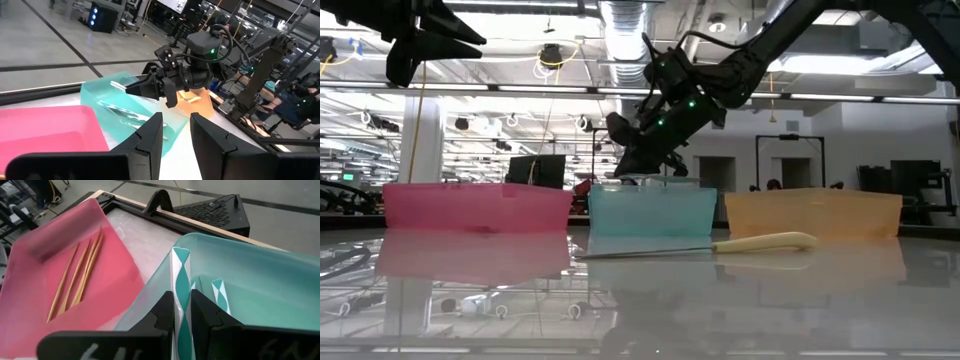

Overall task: Sort silverware by color (type)
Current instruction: Put the white and blue knife into the green bin

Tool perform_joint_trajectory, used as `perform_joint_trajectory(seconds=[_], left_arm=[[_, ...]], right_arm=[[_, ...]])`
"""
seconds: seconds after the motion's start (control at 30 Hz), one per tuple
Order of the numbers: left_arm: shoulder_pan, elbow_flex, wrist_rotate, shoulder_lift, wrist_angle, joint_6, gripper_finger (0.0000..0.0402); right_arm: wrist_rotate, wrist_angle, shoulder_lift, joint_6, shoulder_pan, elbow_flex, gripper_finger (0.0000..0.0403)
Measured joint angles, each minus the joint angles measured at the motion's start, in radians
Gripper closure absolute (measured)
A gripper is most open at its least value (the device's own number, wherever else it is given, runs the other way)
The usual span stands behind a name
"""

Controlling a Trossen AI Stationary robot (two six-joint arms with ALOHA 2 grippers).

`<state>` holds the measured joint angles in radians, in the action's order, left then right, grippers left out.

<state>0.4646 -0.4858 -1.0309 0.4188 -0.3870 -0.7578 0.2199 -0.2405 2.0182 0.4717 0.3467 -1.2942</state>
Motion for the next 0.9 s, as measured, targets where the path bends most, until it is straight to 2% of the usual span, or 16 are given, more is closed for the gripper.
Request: perform_joint_trajectory(seconds=[0.3,0.47,0.73,0.9], left_arm=[[0.0,0.0,0.002,0.0,-0.007,-0.006,0.0318],[0.0,0.0,0.002,0.0,-0.016,-0.006,0.0318],[0.0,0.0,0.0,0.0,-0.036,-0.006,0.0318],[0.0,0.0,-0.003,0.0,-0.051,-0.006,0.0318]], right_arm=[[0.118,0.0,0.0,0.055,-0.03,0.0,0.0352],[0.13,0.0,0.0,0.065,-0.038,0.0,0.0352],[0.214,0.039,-0.001,0.131,-0.061,0.009,0.0351],[0.303,0.052,-0.001,0.131,-0.074,0.009,0.0351]])
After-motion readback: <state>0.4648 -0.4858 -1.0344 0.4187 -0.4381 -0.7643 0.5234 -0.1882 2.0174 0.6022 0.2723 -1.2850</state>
